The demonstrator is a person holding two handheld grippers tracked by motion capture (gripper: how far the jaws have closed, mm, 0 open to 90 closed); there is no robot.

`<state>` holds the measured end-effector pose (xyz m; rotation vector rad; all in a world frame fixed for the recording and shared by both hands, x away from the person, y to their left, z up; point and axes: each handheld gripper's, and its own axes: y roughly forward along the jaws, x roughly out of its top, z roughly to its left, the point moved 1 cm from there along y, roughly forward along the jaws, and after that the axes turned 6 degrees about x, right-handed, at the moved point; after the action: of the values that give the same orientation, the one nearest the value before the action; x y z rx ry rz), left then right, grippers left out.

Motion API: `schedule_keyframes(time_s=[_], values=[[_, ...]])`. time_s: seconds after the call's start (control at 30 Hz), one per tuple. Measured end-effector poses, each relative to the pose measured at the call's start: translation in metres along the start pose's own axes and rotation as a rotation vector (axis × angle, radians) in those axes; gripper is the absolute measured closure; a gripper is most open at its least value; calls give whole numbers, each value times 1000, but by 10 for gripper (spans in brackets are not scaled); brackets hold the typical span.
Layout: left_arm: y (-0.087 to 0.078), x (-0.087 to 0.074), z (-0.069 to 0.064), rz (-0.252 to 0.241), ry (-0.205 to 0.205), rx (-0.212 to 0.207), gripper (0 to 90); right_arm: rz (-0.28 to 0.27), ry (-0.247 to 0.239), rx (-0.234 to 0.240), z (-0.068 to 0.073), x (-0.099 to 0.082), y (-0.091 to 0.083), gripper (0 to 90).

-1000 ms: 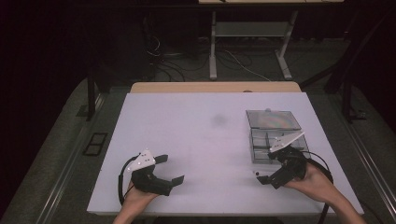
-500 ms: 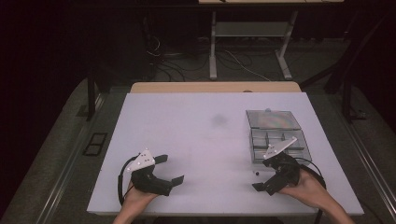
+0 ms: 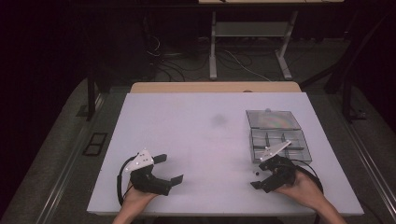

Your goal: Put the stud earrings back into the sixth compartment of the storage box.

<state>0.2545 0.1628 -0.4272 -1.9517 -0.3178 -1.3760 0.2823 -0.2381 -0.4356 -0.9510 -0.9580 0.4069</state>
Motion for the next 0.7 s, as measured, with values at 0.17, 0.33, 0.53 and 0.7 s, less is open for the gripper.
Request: schedule_keyframes(time_s=[0.17,0.33,0.53,0.7], values=[[0,0,0,0,-5,-3,0,15,-12,-21,0,1,4,349],[0,0,0,-1,-7,-4,0,12,-15,-51,-1,2,5,458],[1,0,0,2,-7,-10,0,15,-4,-80,-4,3,7,556],[2,0,0,5,-10,-12,0,12,4,-102,-5,3,6,646]])
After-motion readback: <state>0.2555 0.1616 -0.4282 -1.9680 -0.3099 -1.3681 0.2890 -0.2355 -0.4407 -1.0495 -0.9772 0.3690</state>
